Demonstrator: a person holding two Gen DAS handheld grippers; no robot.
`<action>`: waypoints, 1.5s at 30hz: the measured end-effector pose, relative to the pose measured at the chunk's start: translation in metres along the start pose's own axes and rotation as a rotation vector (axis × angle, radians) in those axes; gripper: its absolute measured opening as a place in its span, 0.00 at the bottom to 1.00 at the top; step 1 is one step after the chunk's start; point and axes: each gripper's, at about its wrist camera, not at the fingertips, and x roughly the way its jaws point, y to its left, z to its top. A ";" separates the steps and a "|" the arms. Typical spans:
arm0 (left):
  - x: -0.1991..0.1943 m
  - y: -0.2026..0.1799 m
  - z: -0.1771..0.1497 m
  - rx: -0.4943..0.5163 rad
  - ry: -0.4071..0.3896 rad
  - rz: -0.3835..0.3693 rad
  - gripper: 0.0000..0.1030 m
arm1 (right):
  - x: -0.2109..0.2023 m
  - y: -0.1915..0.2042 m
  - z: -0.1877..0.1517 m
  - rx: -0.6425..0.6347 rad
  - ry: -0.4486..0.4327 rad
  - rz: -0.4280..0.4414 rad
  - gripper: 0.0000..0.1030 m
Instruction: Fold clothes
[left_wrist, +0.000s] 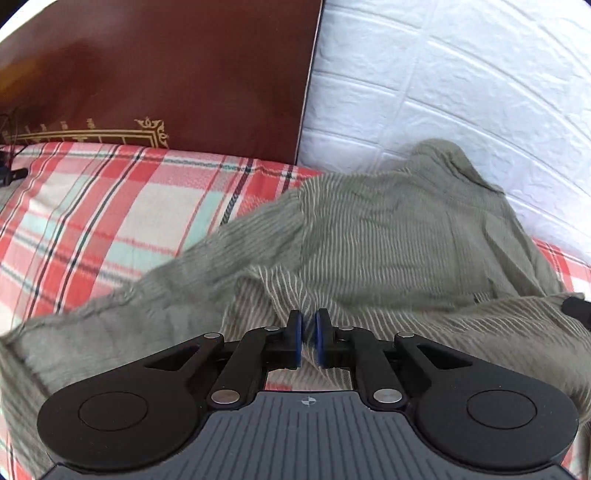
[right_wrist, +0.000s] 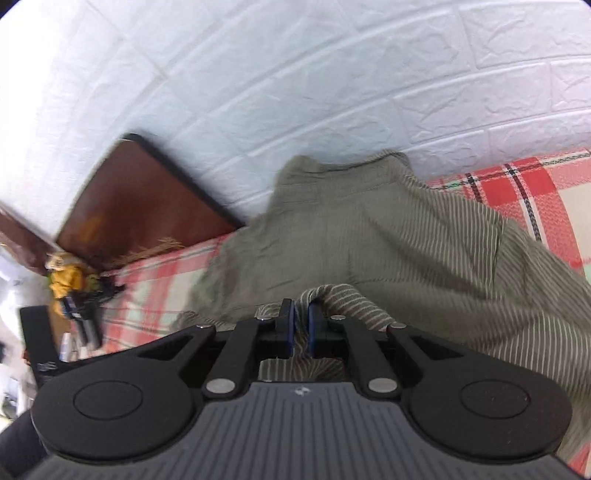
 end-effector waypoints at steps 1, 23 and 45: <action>0.004 0.001 0.003 0.002 0.003 -0.003 0.12 | 0.009 -0.002 0.002 -0.012 0.014 -0.023 0.08; -0.031 0.012 -0.050 0.134 0.049 -0.070 0.52 | -0.069 -0.010 -0.047 0.051 -0.110 -0.031 0.53; 0.003 0.017 -0.063 0.009 0.107 0.009 0.59 | 0.012 0.036 -0.112 0.116 0.112 -0.078 0.06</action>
